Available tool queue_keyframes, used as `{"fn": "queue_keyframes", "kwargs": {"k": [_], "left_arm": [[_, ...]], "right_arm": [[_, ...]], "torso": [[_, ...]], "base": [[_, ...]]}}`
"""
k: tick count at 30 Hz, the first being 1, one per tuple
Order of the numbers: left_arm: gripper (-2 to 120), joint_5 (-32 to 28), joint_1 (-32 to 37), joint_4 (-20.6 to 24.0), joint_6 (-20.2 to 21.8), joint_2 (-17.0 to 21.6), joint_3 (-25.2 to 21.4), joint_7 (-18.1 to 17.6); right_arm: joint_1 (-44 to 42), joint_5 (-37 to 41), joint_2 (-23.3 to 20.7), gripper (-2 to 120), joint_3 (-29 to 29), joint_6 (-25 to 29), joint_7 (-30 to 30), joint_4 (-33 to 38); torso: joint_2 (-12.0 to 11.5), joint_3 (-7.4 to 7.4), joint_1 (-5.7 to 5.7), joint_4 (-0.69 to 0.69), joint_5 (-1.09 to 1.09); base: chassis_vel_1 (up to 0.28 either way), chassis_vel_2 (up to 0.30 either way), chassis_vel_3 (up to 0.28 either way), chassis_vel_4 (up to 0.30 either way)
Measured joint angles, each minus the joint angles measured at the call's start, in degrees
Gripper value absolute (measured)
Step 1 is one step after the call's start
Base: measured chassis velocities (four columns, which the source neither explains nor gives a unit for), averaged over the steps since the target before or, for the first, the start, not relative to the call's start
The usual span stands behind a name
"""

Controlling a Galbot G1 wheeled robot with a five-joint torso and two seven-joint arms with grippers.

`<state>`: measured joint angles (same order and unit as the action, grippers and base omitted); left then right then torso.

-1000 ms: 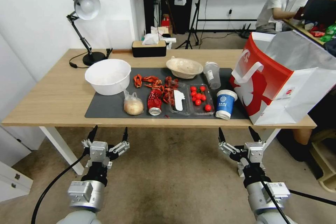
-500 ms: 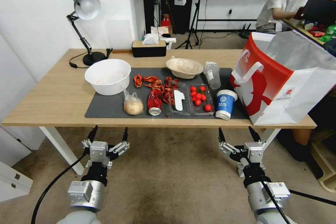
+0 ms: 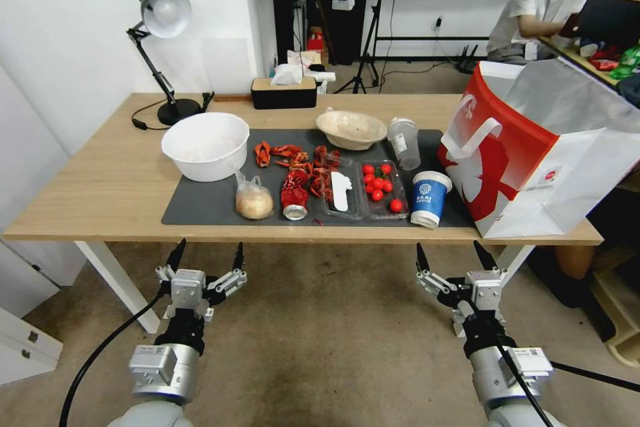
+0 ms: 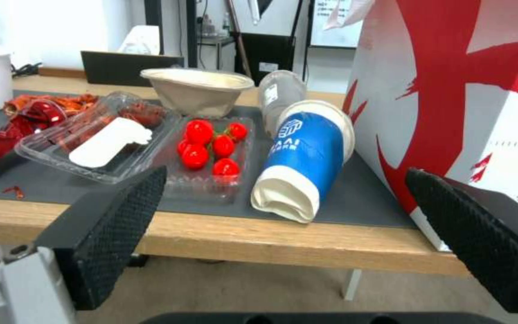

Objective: Pick up the trash from the table and place it into the takeout bag.

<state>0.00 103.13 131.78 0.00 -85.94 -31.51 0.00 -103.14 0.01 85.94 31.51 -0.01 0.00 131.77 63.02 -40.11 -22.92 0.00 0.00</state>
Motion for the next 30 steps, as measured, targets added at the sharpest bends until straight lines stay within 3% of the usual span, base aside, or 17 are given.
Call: {"fn": "queue_keyframes", "kwargs": {"k": [10,17,24,30], "left_arm": [[100,-0.9,-0.2,0.1,0.2,0.3,0.1,-0.1],[100,-12.3,-3.4,2.4,3.8,3.9,2.2,-1.8],[100,-22.4,-6.4,3.8,5.7,7.5,4.3,-3.4],[100,-22.7,-7.1,1.5,3.7,8.2,4.5,-3.6]], "right_arm": [[0.1,1.2,-0.4,100,0.3,-0.1,0.2,0.6],[1.8,13.8,-5.4,100,4.7,-5.3,3.6,7.9],[3.3,16.0,-6.0,100,3.4,-3.4,4.3,6.0],[5.2,16.3,-6.4,100,2.3,-3.1,6.4,4.4]], "torso": [[0.0,0.0,0.01,0.0,0.01],[0.0,0.0,0.0,-0.01,-0.05],[0.0,0.0,0.01,-0.01,0.03],[0.0,0.0,0.0,0.0,-0.01]], "base": [[0.0,0.0,0.0,0.0],[0.0,0.0,0.0,0.0],[0.0,0.0,0.0,0.0],[0.0,0.0,0.0,0.0]]}}
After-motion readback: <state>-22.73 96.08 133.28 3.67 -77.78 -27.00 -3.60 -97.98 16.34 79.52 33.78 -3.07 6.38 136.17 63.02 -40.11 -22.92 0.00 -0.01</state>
